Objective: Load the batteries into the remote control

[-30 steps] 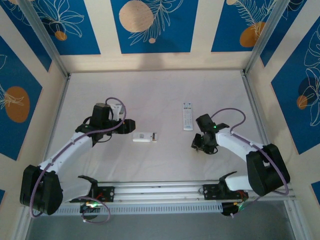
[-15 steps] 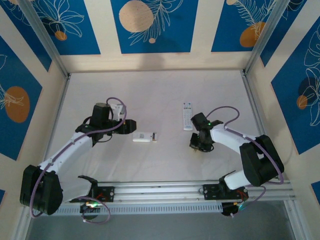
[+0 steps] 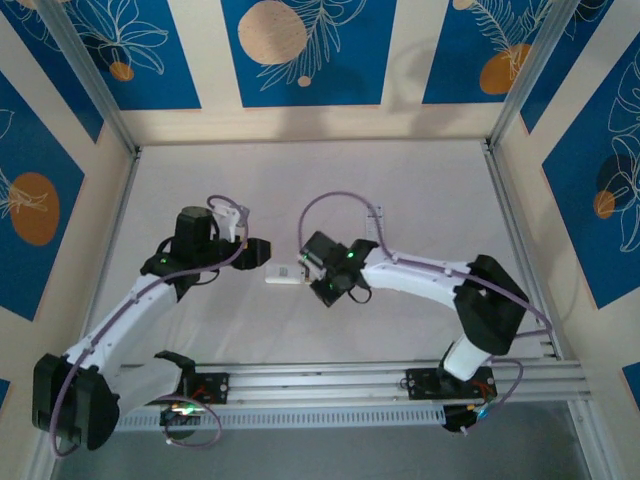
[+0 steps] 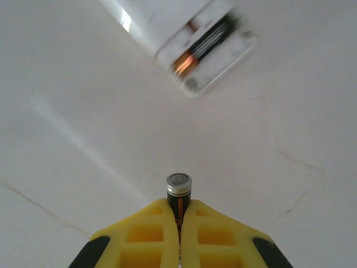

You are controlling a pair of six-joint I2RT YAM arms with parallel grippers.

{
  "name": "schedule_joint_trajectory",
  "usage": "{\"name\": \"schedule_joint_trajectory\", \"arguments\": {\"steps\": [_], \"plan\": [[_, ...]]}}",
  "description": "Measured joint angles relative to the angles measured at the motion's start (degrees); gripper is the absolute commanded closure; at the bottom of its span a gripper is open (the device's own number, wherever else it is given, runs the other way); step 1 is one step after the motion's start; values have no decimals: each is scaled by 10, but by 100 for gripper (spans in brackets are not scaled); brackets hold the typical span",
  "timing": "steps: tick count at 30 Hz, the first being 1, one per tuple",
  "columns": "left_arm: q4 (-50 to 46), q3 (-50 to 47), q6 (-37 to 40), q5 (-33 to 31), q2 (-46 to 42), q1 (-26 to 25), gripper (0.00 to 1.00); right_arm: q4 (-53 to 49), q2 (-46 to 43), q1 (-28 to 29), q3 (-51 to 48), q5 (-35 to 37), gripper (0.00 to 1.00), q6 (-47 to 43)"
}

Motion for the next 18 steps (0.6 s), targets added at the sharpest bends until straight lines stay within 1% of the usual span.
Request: {"name": "schedule_joint_trajectory", "arguments": {"steps": [1,3,7,10,14,15,17,18], "plan": [[1,-3,8,-2,-13,0,32,-10,16,7,-5,13,100,-50],[5,-12,21,-11,-41,0,32,-37,41,8,-11,15,100,-123],[23,-40,36,-18,-87,0,32,-78,52,3,-12,-14,99,-248],[31,-50,40,-21,-95,0,32,-86,52,4,-13,-22,93,-328],[35,-53,41,-21,-94,0,31,-83,59,-1,-22,-17,86,-410],[38,-53,41,-21,-94,0,31,-81,61,-4,-25,-18,81,-423],[43,-53,41,-21,-94,0,31,-75,62,-9,-25,-12,54,-442],[46,-53,41,-21,-94,0,31,-69,63,-11,-25,-7,52,-446]]}}
